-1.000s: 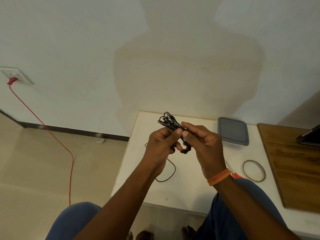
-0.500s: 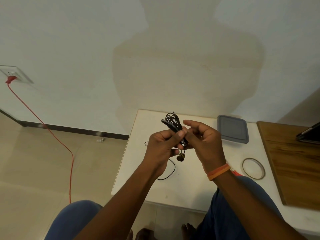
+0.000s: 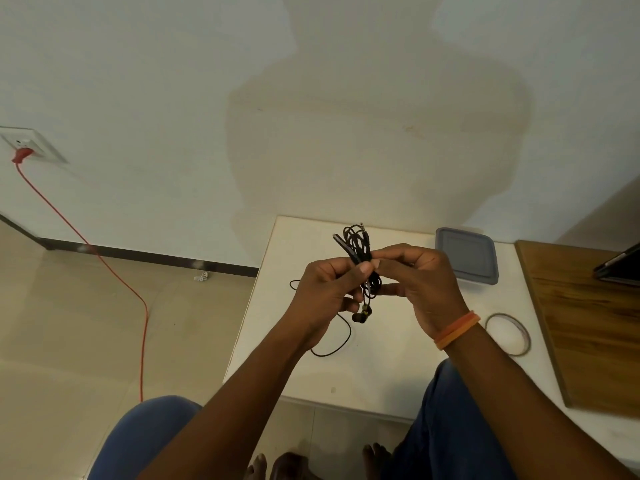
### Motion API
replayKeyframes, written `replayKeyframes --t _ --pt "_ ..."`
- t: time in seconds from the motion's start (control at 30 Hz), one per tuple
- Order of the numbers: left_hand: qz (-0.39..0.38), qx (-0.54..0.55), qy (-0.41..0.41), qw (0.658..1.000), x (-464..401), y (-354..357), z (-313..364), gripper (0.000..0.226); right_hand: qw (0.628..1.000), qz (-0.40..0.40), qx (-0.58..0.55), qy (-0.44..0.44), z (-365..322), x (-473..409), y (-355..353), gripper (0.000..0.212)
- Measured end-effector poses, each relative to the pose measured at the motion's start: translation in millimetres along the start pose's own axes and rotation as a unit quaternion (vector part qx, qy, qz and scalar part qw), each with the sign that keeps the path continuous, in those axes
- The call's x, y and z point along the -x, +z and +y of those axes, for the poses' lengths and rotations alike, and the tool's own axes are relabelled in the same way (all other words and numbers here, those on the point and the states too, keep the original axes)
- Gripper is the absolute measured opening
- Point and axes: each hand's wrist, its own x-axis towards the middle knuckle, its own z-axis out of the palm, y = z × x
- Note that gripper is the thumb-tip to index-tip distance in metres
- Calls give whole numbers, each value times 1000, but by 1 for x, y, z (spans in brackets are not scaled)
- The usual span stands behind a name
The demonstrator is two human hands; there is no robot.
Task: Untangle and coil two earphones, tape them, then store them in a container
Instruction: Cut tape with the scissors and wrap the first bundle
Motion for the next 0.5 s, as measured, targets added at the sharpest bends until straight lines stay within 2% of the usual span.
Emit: replayKeyframes --t 0.17,0.3,0.43,0.5 --pt "45 -38 10 998 0 0 -4 12 998 56 38 2 6 1 5 8" --pt "77 -20 21 997 -1 3 -8 12 990 56 -74 107 9 4 8 7" --pt "74 -21 15 997 -1 5 -9 11 960 52 -176 213 11 3 6 8" --pt "70 -32 13 997 -1 5 -10 11 950 49 -191 242 11 2 4 18"
